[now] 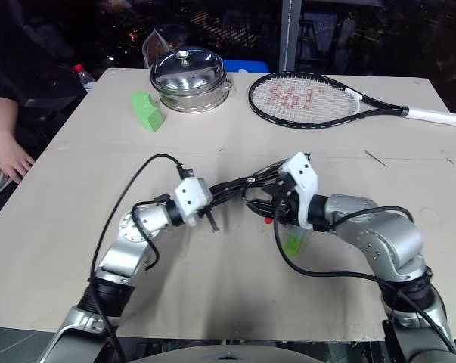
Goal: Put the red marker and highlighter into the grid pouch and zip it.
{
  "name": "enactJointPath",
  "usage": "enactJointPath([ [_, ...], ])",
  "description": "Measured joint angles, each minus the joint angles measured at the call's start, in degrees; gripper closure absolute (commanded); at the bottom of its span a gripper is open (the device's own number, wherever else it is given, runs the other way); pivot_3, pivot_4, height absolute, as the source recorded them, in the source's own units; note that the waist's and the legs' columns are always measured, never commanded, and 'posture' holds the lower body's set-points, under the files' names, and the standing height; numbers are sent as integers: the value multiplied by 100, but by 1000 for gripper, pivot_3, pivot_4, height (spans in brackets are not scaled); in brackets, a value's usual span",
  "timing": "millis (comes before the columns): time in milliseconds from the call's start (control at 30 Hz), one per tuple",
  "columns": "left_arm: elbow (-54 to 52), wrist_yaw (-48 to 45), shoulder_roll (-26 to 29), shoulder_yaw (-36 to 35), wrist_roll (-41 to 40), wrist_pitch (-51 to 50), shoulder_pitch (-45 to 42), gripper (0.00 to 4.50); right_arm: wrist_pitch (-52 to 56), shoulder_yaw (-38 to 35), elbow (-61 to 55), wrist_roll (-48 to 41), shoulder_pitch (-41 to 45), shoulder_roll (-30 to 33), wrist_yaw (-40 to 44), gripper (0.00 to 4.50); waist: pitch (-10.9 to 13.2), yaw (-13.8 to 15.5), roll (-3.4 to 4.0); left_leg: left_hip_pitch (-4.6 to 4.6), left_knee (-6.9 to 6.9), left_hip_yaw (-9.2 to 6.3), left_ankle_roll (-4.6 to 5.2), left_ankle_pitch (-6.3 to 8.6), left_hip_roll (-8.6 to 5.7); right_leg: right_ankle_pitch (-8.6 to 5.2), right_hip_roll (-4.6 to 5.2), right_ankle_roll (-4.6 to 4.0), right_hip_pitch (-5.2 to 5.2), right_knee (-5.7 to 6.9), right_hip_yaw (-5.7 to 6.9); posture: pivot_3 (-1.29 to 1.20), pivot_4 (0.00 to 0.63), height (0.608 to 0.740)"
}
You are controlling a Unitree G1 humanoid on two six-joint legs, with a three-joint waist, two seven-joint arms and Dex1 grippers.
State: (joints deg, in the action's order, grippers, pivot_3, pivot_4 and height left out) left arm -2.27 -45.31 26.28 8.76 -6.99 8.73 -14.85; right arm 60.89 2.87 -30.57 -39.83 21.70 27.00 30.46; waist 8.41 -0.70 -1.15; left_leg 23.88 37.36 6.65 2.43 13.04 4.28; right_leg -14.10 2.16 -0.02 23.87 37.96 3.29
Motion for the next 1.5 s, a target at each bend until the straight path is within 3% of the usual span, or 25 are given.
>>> enactJointPath([
  [100, -168, -407, 406, -192, -339, -8, 204, 4500, 117, -809, -193, -460, -37, 264, 21, 4195, 2, -6, -1, -2, -1, 1, 0, 0, 1, -1, 1, -1, 0, -1, -1, 0, 150, 740],
  [133, -168, -481, 475, -273, -428, -10, 219, 4500, 141, -927, -209, -556, -29, 297, 9, 4437, 2, -1, -1, -3, -1, -2, 0, 0, 1, -1, 1, -2, 0, -1, 0, 0, 150, 740],
  [367, -324, -655, 484, -313, -554, -52, 225, 4500, 352, -674, 6, -707, 314, 103, -258, 4437, 6, -4, 2, -2, -2, 3, 0, 0, 1, 0, 1, -3, 1, -2, -3, 0, 150, 740],
  [633, -350, -824, 469, -263, -546, 142, 162, 4500, 237, 346, 637, 77, 751, 140, -452, 4437, 7, -2, 4, 0, -3, 5, 0, 0, -1, 0, 0, -2, 3, -3, -3, 0, 150, 740],
  [733, -332, -830, 445, -232, -546, 171, 144, 4500, -765, 1448, 727, 1232, 860, 619, -203, 4437, 8, -4, 6, 2, -3, 8, 0, 0, -2, -11, -1, 17, 9, -3, -3, 0, 150, 740],
  [800, -278, -842, 437, -191, -546, 86, 50, 4500, -2388, 2624, 1024, 2779, 1088, 917, -78, 4437, 10, -13, 6, 2, -2, 12, 0, 0, -3, -15, -8, 23, 16, -2, -3, 0, 150, 740],
  [867, -198, -858, 442, -183, -535, 22, -38, 4500, -3312, 3214, 1343, 3742, 1348, 1041, -42, 4437, 12, -21, 8, 2, -3, 22, 0, -1, -3, -16, -15, 27, 22, 3, -3, 0, 150, 740],
  [933, -37, -900, 487, -163, -441, 4, -108, 4500, -4333, 3670, 1803, 4617, 1708, 1189, 188, 3902, 12, -20, 8, 2, -4, 29, -1, -1, -2, -16, -25, 27, 27, 4, -2, 0, 150, 740],
  [1033, 197, -960, 506, -146, -385, 4, -107, 4500, -5203, 3711, 2222, 5203, 1832, 1089, 362, 2782, 13, -8, 7, 4, -6, 36, -2, -2, 0, -15, -23, 25, 28, 3, -4, 0, 150, 740],
  [1233, 259, -1000, 554, -161, -394, 21, -56, 4500, -5745, 3614, 2480, 5578, 1749, 853, 545, 25, 14, -1, 6, 5, -5, 49, -11, -6, 0, -8, -12, 14, 30, 3, -8, 0, 150, 740],
  [1400, 314, -1043, 625, -337, -460, 76, 46, 4500, -5627, 3034, 2217, 5506, 1549, 930, 816, 25, 14, -2, 6, 3, -4, 47, -4, -2, 1, -7, -1, 13, 30, 6, -5, 0, 150, 740],
  [1500, 370, -1069, 694, -488, -559, 157, 130, 4500, -4737, 2379, 1652, 4948, 1172, 844, 1077, 25, 14, -3, 6, 3, -5, 43, -4, -2, 4, -5, 1, 7, 29, 8, -10, 0, 150, 740],
])
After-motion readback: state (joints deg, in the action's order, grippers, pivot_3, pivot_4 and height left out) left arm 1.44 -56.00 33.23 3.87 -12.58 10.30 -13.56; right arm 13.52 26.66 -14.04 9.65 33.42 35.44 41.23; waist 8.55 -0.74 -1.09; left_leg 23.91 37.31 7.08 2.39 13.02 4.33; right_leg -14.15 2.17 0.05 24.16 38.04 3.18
